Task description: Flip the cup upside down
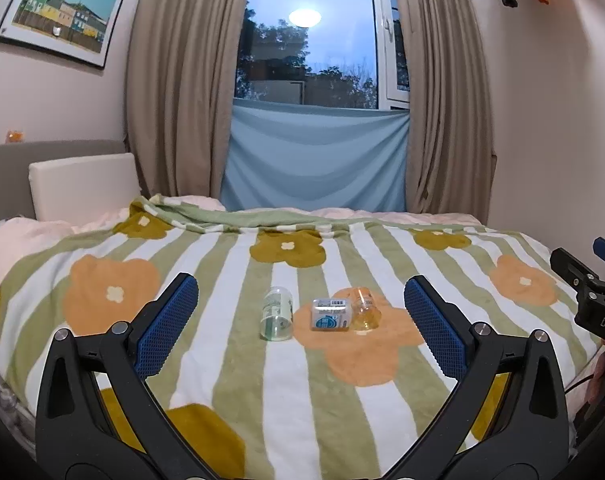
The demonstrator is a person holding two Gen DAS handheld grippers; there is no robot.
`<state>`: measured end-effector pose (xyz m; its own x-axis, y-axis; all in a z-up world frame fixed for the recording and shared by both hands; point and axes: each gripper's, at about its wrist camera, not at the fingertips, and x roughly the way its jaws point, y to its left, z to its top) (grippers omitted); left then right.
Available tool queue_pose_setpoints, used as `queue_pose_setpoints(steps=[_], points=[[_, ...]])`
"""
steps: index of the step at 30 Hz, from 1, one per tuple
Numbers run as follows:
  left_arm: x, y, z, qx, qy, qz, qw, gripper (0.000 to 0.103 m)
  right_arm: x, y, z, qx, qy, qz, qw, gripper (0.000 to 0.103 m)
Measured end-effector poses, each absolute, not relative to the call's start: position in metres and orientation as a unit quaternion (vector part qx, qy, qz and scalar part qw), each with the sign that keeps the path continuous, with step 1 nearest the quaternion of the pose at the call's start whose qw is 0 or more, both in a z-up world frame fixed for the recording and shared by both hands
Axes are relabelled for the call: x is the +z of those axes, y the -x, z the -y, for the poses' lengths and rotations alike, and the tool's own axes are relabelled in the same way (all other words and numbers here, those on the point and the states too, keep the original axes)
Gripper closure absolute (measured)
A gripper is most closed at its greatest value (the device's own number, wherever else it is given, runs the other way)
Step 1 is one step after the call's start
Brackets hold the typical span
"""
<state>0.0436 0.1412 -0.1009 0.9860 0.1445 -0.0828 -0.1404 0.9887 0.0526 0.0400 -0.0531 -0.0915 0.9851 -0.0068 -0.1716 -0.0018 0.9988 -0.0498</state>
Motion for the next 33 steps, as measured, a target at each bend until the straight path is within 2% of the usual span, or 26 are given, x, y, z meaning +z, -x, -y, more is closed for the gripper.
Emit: queue_pose_setpoints(steps=[33], points=[[-0.1010, -0.0455, -0.1400, 0.056, -0.019, -0.055, 0.997, 0.000, -0.1010, -0.0459, 0.0586, -0.011, 0.023, -0.094, 0.995, 0.001]])
